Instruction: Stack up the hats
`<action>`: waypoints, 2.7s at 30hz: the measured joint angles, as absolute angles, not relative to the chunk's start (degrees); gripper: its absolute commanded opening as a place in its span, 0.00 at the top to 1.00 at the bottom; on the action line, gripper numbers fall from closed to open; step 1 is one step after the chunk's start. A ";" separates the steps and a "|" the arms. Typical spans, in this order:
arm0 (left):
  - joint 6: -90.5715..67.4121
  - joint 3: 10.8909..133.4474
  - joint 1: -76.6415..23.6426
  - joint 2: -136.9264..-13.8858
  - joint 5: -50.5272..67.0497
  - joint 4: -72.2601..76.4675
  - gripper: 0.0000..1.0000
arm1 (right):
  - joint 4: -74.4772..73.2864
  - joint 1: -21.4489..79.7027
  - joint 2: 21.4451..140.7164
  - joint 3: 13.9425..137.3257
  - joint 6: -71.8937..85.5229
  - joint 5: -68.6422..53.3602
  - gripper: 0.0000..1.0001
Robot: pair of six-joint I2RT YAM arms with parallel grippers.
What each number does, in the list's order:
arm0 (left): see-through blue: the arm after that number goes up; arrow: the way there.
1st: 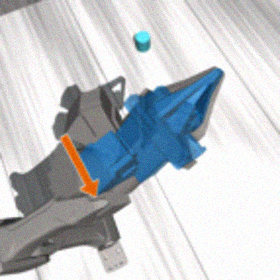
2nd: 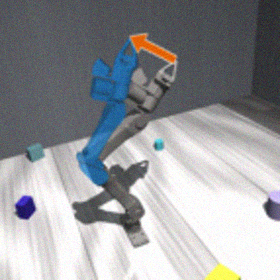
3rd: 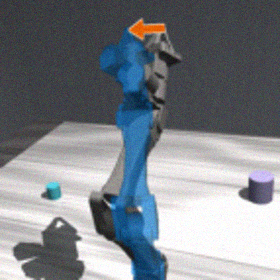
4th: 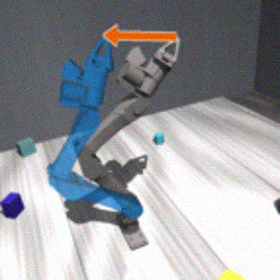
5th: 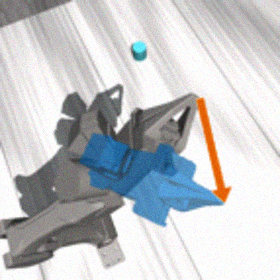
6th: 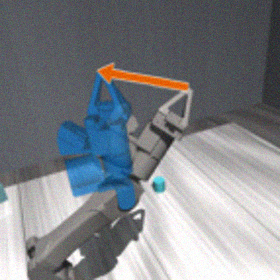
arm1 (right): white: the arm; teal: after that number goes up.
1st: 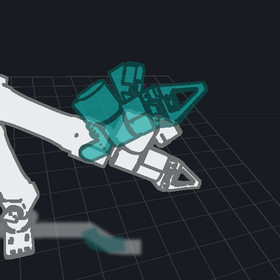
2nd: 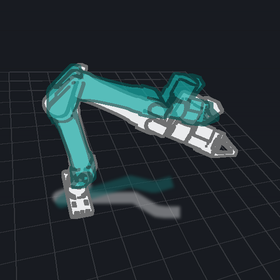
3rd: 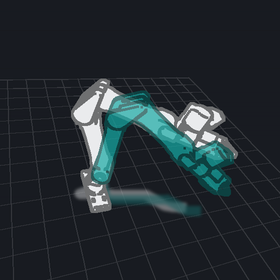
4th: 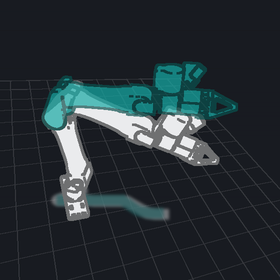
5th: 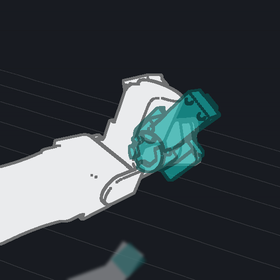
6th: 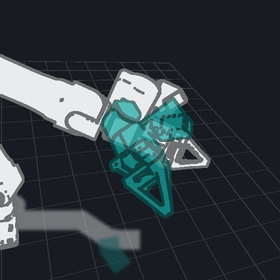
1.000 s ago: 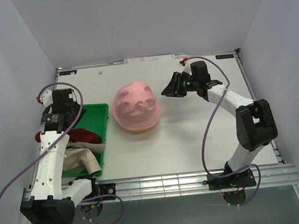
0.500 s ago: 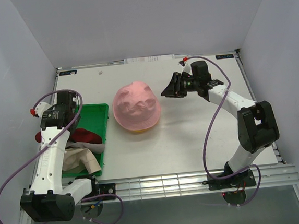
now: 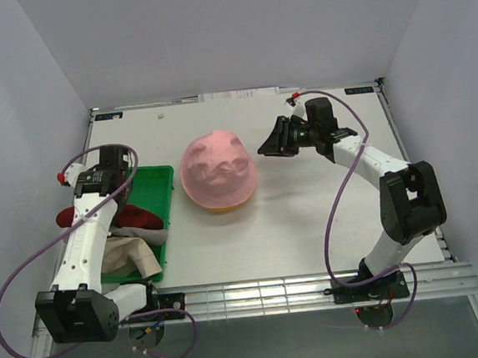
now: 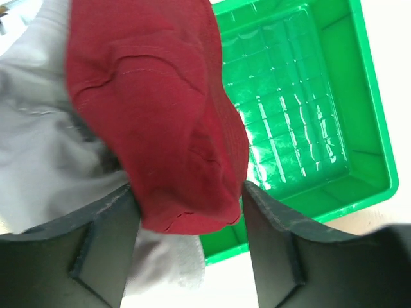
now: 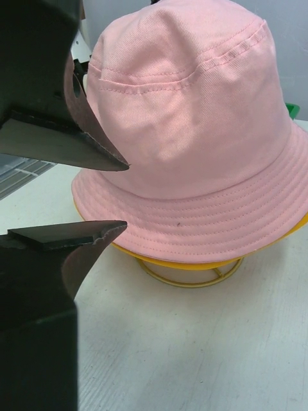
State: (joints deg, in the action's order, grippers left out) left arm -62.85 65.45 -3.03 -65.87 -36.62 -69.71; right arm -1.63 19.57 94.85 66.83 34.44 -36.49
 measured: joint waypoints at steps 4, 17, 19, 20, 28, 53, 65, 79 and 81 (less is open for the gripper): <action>-62.08 65.21 -2.72 -68.12 -35.75 -66.83 0.65 | -1.65 19.57 94.85 66.48 34.26 -36.51 0.65; -52.07 68.82 -2.66 -66.70 -28.45 -59.53 1.00 | -1.69 19.55 94.83 65.91 34.11 -36.69 0.81; -49.43 70.37 -2.61 -65.32 -26.00 -57.89 1.00 | -1.96 19.55 94.78 66.02 34.11 -36.69 0.81; -48.49 71.24 -2.57 -64.55 -25.04 -57.49 1.00 | -2.46 19.55 94.74 66.26 34.11 -36.71 0.80; -41.21 81.41 -2.46 -62.13 -10.90 -51.00 1.00 | -4.49 19.55 94.11 69.67 34.06 -37.54 0.65; -43.03 86.54 -2.44 -65.95 38.79 -27.83 1.00 | 2.09 19.79 91.61 81.14 46.70 -46.00 0.23; -44.93 82.94 -2.44 -65.30 44.64 -17.98 1.00 | 11.70 24.64 91.90 81.62 56.18 -46.89 0.20; -44.99 80.75 -2.44 -63.51 45.50 -13.93 1.00 | 14.44 28.25 93.91 81.76 59.90 -46.61 0.23; -44.97 79.66 -2.44 -63.24 45.56 -13.23 1.00 | 15.59 28.38 93.91 81.76 61.17 -46.65 0.25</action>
State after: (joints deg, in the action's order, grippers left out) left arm -44.97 79.66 -2.44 -63.24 45.56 -13.23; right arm 15.59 28.38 93.91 81.76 61.17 -46.65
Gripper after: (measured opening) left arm 0.022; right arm 0.772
